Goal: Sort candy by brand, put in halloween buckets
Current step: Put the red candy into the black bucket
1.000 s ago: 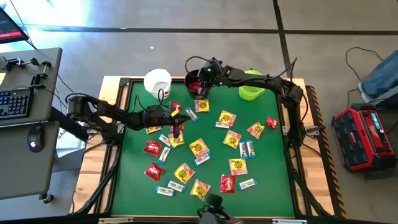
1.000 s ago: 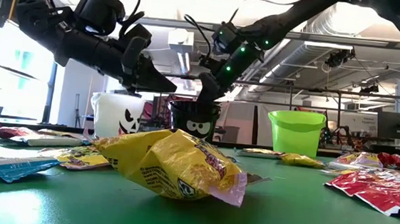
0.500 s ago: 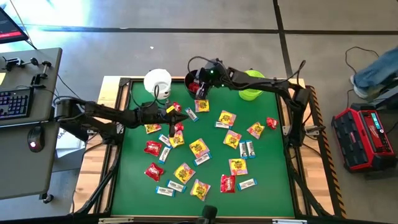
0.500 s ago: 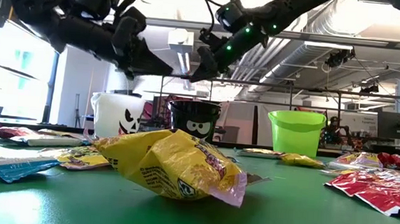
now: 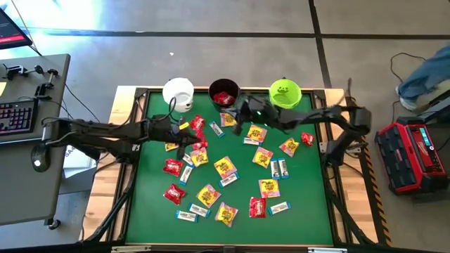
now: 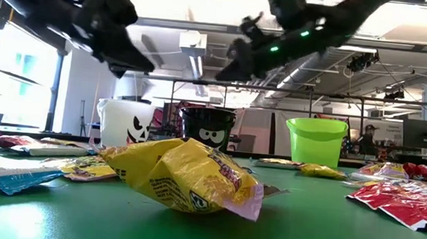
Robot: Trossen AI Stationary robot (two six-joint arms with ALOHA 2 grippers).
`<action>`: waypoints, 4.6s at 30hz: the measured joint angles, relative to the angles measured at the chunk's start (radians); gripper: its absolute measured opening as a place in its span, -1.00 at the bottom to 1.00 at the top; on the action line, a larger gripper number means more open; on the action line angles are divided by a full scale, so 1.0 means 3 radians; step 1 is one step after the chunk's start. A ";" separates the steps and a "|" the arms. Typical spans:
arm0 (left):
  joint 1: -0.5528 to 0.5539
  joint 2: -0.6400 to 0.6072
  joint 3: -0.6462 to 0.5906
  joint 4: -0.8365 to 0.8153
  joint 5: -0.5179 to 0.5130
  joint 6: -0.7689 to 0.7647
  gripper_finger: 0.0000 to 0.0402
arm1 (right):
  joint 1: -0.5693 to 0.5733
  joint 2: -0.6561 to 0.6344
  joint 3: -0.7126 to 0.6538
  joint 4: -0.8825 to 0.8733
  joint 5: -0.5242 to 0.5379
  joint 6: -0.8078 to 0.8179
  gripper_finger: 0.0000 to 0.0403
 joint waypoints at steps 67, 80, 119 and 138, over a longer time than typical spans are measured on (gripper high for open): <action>-0.2230 0.1165 0.1102 -0.2964 -0.2142 -0.1010 -1.00 | 0.0591 -0.0937 -0.1087 0.0009 0.1034 0.0407 -1.00; -0.2200 0.1268 0.1405 -0.3347 -0.1895 -0.1475 -0.63 | 0.0682 -0.0936 -0.1086 -0.0133 0.0588 0.0552 -0.83; -0.2017 0.2113 0.1839 -0.3832 -0.2109 -0.1185 -1.00 | 0.0969 -0.0936 -0.1086 -0.0293 0.1236 0.0582 -0.96; -0.0434 0.1683 0.2600 -0.2603 -0.2695 0.0441 -1.00 | 0.0960 -0.0936 -0.1086 -0.0217 0.1237 0.0501 -1.00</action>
